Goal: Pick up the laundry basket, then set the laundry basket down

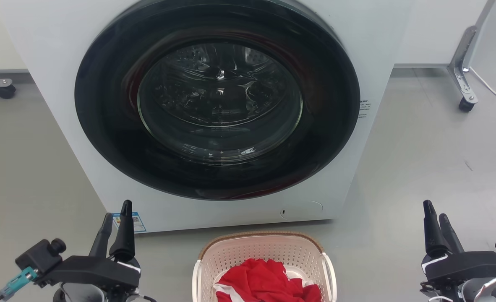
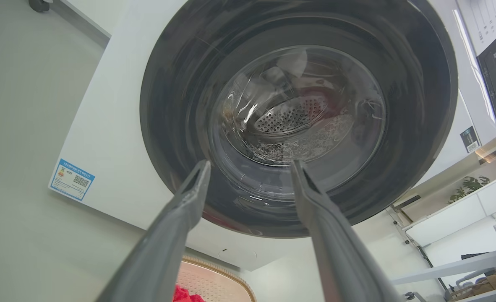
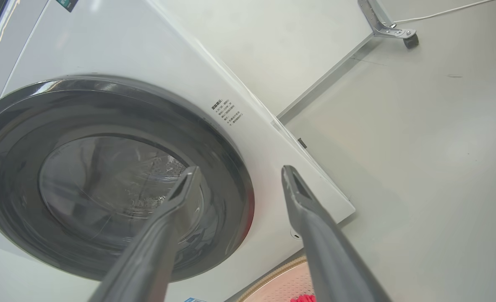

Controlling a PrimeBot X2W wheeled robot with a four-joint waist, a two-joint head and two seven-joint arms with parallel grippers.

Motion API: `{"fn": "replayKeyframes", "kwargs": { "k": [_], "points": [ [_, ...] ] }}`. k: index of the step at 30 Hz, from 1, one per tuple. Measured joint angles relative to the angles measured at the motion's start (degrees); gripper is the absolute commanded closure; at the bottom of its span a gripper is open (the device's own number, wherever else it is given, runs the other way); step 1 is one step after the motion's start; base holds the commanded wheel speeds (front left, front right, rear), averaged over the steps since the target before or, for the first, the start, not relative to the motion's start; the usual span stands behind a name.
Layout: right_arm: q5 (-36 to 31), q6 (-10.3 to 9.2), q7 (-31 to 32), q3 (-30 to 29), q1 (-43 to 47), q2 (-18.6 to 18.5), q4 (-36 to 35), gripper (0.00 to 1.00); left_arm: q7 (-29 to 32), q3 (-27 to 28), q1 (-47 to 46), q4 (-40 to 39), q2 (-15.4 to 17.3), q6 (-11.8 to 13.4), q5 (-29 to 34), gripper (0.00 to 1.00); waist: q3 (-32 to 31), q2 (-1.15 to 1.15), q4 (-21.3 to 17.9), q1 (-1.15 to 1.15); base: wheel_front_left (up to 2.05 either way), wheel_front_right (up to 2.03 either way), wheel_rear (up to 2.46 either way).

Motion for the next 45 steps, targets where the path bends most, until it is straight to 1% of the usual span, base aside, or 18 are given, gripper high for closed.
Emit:
{"fn": "replayKeyframes", "kwargs": {
  "k": [2, 3, 5, 7, 8, 10, 18, 21, 24, 33, 45],
  "points": [
    [-2.19, -0.44, -0.32, 0.57, 0.00, -0.38, -0.55, 0.00, -0.45, -0.41, -0.02, -0.80, 0.20, 0.13, 1.82, 0.00, -0.01, 0.00, 0.02, 0.00, 0.00, 0.00, 0.00],
    [-2.86, -0.49, -0.67, 0.82, 0.00, -0.55, -0.82, 0.00, -0.68, -0.64, -0.02, -1.15, 0.26, 0.56, 2.77, 0.00, -0.01, 0.00, 0.03, 0.00, 0.00, 0.00, 0.00],
    [-3.85, -0.57, -0.75, 1.08, 0.00, -0.75, -1.13, 0.00, -0.75, -0.86, -0.02, -1.44, 0.35, 0.56, 3.94, 0.00, -0.01, 0.00, 0.04, 0.00, 0.00, 0.00, 0.00],
    [-5.91, -1.02, -1.25, 1.63, -0.01, -1.04, -1.79, 0.00, -1.25, -1.40, -0.03, -2.15, 0.46, 1.07, 5.56, 0.00, 0.00, 0.00, 0.05, 0.00, 0.00, 0.00, 0.00],
    [-7.77, -1.47, -1.54, 2.14, -0.01, -1.29, -2.35, 0.00, -1.63, -1.69, -0.03, -2.66, 0.57, 1.23, 7.57, 0.00, 0.02, 0.00, 0.05, 0.00, 0.00, 0.00, 0.00],
    [-9.62, -1.54, -1.96, 2.67, -0.01, -1.56, -2.72, 0.00, -1.90, -2.00, -0.03, -3.16, 0.76, 1.56, 8.95, 0.00, 0.05, 0.00, 0.05, 0.00, 0.00, 0.00, 0.00],
    [-16.42, -2.98, -3.44, 4.31, 0.00, -2.55, -4.03, 0.00, -3.53, -3.58, -0.02, -4.39, 1.01, 2.60, 15.22, 0.00, 0.13, 0.00, 0.03, 0.00, 0.00, 0.00, 0.00],
    [-18.56, -3.47, -4.24, 4.81, 0.00, -2.88, -4.32, 0.00, -4.16, -4.03, -0.01, -4.69, 1.07, 3.09, 17.38, 0.00, 0.15, 0.00, 0.03, 0.00, 0.00, 0.00, 0.00],
    [-20.76, -3.55, -4.78, 5.39, 0.01, -3.08, -4.66, 0.00, -4.79, -4.56, 0.01, -5.01, 1.13, 3.57, 19.41, 0.00, 0.15, 0.00, 0.04, 0.00, 0.00, 0.00, 0.00],
    [-27.27, -5.00, -6.57, 6.93, 0.01, -3.47, -5.59, 0.00, -6.70, -5.98, 0.02, -5.86, 1.36, 4.81, 25.84, 0.00, 0.09, 0.00, 0.14, 0.00, 0.00, 0.00, 0.00],
    [-34.54, -6.56, -8.92, 8.59, 0.02, -4.24, -5.90, 0.00, -7.71, -8.02, 0.02, -6.43, 1.82, 6.46, 33.46, 0.00, 0.01, 0.00, 0.18, 0.00, 0.00, 0.00, 0.00]
  ]
}}
